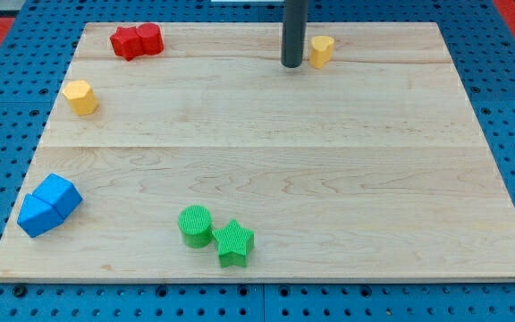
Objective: Push the yellow hexagon to the left of yellow heart
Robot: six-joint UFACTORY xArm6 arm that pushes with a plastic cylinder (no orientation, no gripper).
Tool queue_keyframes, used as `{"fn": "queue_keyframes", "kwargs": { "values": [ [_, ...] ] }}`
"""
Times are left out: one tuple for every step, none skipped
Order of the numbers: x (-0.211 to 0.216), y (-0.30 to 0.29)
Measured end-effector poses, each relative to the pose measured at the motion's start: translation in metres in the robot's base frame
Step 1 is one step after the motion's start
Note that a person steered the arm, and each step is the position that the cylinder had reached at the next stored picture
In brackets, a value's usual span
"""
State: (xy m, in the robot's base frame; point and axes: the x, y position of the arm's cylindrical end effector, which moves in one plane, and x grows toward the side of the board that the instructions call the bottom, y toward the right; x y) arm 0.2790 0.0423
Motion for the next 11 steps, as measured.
{"fn": "queue_keyframes", "kwargs": {
  "values": [
    [-0.026,0.066],
    [-0.038,0.113],
    [0.013,0.059],
    [0.091,-0.038],
    [0.122,-0.161],
    [0.128,-0.275],
    [0.106,-0.345],
    [0.082,-0.329],
    [0.061,-0.268],
    [0.069,-0.206],
    [0.084,-0.207]
  ]
}}
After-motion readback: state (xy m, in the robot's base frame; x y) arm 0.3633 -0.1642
